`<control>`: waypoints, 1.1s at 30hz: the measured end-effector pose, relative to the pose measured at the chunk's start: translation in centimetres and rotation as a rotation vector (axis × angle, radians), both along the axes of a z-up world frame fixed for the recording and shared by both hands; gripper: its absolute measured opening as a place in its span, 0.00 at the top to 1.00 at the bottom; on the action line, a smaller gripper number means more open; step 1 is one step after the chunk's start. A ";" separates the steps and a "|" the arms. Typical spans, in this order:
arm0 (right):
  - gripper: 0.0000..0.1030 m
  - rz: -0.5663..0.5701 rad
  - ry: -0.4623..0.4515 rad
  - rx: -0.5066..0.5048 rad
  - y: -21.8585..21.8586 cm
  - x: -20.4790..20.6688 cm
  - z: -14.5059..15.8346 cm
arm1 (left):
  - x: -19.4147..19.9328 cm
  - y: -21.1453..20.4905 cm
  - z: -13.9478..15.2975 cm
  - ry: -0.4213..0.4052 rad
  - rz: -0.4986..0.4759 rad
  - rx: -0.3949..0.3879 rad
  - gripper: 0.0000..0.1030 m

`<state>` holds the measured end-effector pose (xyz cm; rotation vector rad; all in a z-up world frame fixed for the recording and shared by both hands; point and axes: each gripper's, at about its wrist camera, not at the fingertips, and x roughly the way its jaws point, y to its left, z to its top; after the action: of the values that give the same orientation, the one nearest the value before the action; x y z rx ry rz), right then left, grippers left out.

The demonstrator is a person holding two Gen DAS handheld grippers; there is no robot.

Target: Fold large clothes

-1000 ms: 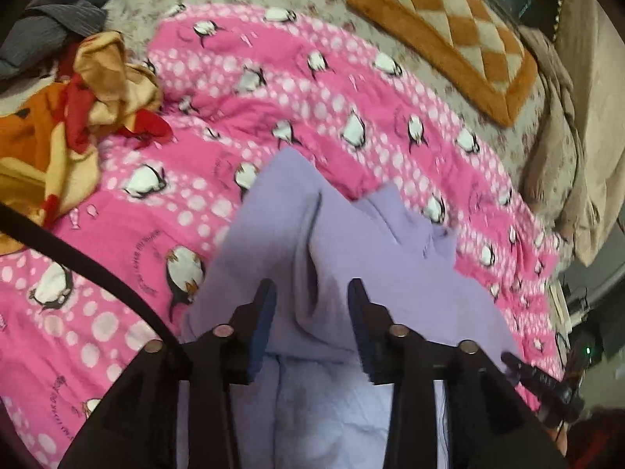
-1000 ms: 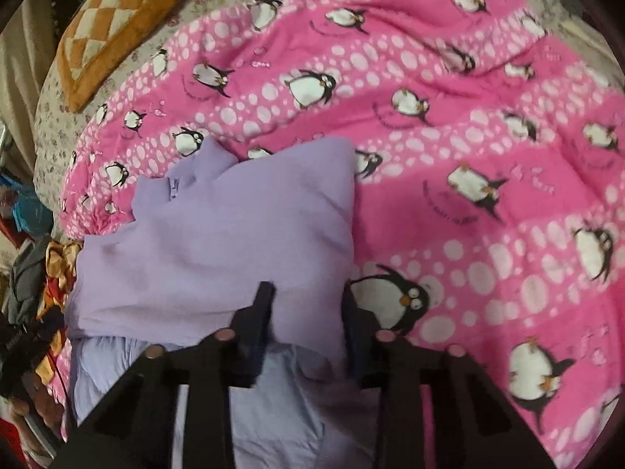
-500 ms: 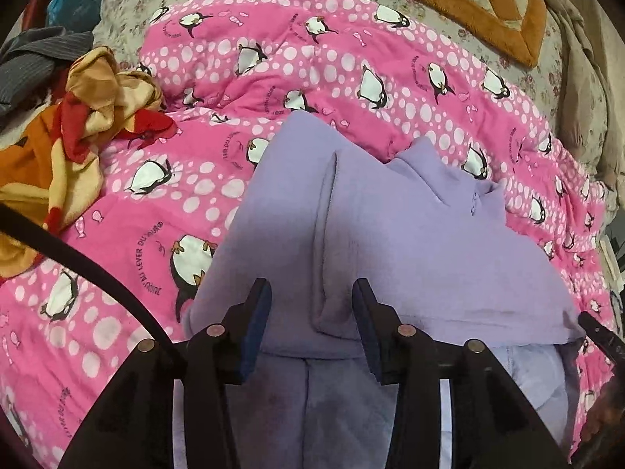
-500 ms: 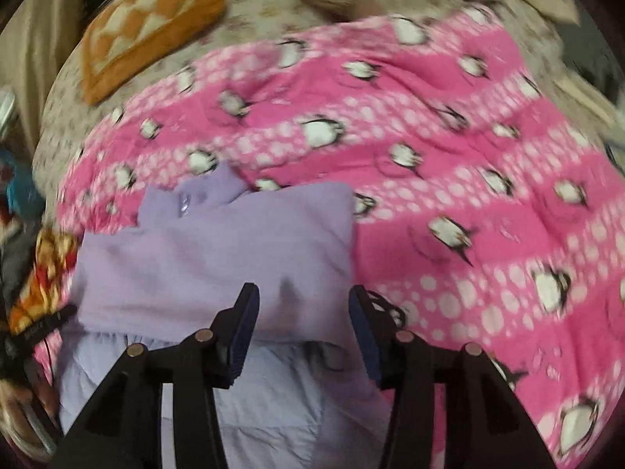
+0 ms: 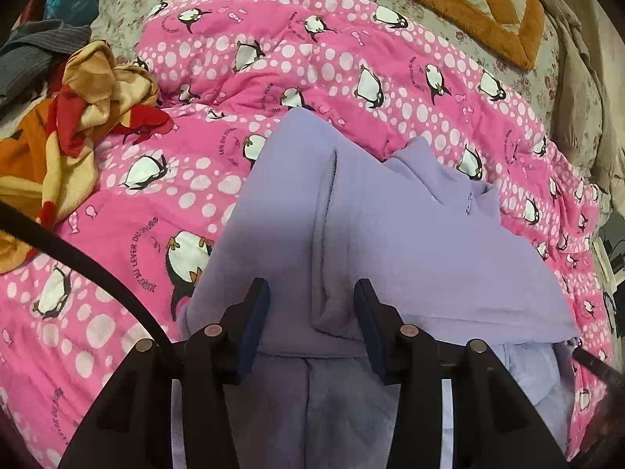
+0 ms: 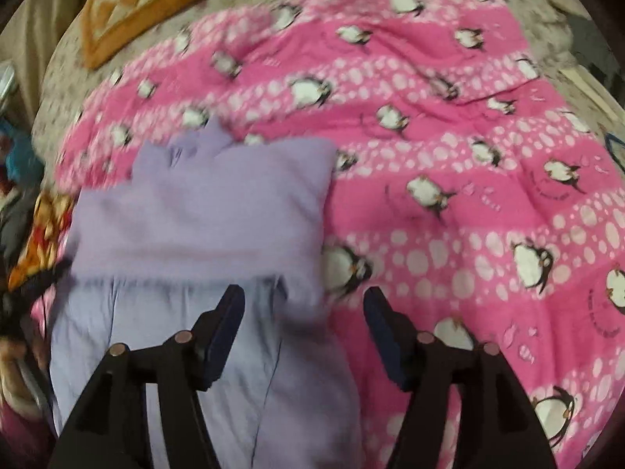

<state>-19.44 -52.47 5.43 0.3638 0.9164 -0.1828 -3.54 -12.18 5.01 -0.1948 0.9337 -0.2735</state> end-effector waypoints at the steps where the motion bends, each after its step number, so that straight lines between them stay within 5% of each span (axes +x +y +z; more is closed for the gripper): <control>1: 0.35 0.004 0.006 -0.004 0.1 0.1 -0.4 | -0.1 -0.1 0.0 -0.004 0.000 0.004 0.85; 2: 0.38 -0.005 0.021 -0.024 0.3 0.5 -1.0 | -0.2 -0.1 0.0 -0.007 0.000 0.008 0.85; 5: 0.78 -0.033 0.059 -0.076 0.1 1.2 -2.2 | -0.3 0.2 -0.1 -0.008 -0.006 -0.002 0.85; 9: 0.78 -0.118 -0.005 0.003 -2.4 -0.1 -0.9 | -0.1 0.4 -0.4 0.002 -0.007 -0.027 0.85; 13: 0.78 -0.120 0.075 -0.012 -2.1 0.5 -2.8 | -0.3 0.6 -0.2 0.007 -0.010 -0.027 0.85; 15: 0.68 -0.130 0.068 -0.016 -1.9 0.2 -1.7 | -0.7 1.1 0.1 0.022 -0.015 -0.033 0.85; 17: 0.59 -0.159 0.035 -0.011 -2.0 -0.7 -0.4 | -1.4 1.9 0.8 0.033 -0.010 -0.021 0.85; 27: 0.59 -0.101 -0.155 0.040 -0.6 -1.2 2.6 | -3.9 6.2 1.3 0.056 0.069 -0.057 0.85; 33: 0.56 -0.085 -0.037 -0.047 0.2 2.1 -0.9 | -2.4 5.2 -1.8 0.141 0.066 0.032 0.85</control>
<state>-17.29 -52.27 4.57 0.3618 0.8593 -0.2747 -5.97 -6.99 3.22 -0.2173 1.0684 -0.1859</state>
